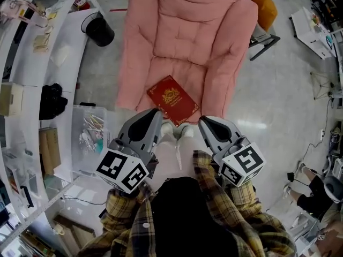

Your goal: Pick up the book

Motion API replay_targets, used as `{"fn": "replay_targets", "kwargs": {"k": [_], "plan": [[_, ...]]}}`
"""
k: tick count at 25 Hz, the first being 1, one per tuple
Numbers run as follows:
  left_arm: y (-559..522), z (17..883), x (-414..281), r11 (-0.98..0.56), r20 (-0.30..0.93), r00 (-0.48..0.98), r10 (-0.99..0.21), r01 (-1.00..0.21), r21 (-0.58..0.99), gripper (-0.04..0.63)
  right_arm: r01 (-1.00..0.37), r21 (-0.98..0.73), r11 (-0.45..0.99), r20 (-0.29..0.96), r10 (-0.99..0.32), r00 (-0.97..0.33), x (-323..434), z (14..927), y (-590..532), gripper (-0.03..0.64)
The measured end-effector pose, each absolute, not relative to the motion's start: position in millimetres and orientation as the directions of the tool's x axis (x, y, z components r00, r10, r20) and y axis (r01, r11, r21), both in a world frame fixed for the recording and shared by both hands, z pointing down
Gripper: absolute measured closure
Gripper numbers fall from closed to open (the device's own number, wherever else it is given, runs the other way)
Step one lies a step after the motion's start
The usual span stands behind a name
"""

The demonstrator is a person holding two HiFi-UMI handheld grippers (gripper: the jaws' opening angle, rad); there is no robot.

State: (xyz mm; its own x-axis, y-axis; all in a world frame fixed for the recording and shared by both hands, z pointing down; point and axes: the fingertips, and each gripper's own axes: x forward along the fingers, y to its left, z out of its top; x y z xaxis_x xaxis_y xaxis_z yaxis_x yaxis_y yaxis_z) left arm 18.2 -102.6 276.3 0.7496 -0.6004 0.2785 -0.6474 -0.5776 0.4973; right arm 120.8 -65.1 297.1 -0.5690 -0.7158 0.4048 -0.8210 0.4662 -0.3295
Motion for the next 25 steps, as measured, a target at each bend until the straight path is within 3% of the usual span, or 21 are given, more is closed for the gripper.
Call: {"fn": "replay_targets", "kwargs": {"k": [10,25], "plan": [[-108.3,329.9,21.7,-0.426,0.378,0.669,-0.640,-0.719,0.550,0.588,-0.725,-0.358,0.588,0.446,-0.575,-0.686,122.2,322.3,-104.2,0.598],[-99.3,492.2,50.6,-0.277,0.512,0.729,-0.454,-0.662,0.697,0.584,-0.690,-0.453,0.565,0.486,-0.493,-0.722,128.8,420.3,-133.6,0.598]]}}
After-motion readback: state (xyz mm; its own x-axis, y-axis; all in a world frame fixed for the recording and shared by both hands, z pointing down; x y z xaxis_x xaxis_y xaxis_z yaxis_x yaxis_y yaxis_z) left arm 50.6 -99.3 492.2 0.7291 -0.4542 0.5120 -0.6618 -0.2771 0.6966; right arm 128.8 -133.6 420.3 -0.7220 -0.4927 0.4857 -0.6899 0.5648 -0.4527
